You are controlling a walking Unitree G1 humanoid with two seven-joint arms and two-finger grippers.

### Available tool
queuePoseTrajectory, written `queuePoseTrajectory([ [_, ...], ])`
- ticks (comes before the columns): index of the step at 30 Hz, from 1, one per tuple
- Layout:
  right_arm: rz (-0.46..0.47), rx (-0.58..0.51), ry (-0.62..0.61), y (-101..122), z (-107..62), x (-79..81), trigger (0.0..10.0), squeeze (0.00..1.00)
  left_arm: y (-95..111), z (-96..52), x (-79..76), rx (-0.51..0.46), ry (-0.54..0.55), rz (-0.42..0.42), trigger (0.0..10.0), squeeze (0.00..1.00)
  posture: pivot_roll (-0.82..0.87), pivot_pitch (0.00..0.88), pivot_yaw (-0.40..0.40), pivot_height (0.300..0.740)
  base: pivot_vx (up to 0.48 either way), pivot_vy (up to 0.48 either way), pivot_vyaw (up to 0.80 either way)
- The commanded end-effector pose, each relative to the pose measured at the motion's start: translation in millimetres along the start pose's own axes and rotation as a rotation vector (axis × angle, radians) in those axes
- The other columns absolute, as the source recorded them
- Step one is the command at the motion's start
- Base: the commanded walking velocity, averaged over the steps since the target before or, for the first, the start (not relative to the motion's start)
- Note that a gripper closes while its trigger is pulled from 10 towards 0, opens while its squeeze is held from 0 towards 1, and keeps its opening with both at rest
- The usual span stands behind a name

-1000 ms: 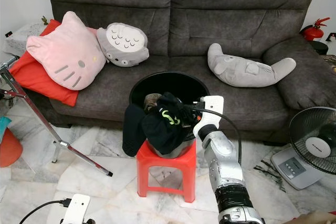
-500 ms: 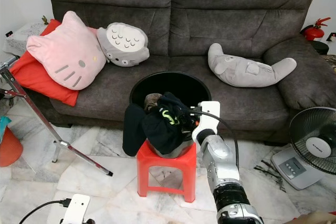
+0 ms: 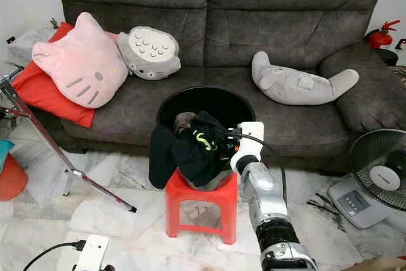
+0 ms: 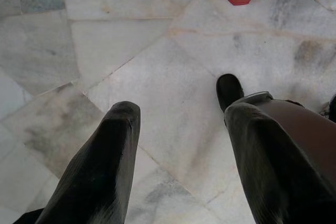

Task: Hang hanger

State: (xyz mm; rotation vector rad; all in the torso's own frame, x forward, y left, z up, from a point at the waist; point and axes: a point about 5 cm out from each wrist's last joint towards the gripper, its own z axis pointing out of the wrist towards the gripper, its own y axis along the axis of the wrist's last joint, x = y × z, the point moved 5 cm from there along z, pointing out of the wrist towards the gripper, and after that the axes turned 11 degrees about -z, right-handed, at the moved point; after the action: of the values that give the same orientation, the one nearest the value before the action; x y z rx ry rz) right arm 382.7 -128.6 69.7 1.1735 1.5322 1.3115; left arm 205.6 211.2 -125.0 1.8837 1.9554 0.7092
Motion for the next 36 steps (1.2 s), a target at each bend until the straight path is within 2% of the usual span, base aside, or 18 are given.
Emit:
queuePoseTrajectory([
  [1, -0.012, -0.003, 0.004, 2.3, 2.1, 1.0, 0.0, 0.00, -5.3, -0.7, 3.3, 0.016, 0.011, 0.014, 10.0, 0.00, -0.05, 0.000, 0.024, 0.740, 0.000, 0.000, 0.00],
  [36, -0.043, -0.021, 0.042, 6.3, 4.0, 10.0, 0.0, 0.00, -6.6, -0.8, 4.6, 0.025, 0.012, 0.029, 10.0, 0.00, -0.06, 0.000, 0.029, 0.740, 0.000, 0.000, 0.00],
])
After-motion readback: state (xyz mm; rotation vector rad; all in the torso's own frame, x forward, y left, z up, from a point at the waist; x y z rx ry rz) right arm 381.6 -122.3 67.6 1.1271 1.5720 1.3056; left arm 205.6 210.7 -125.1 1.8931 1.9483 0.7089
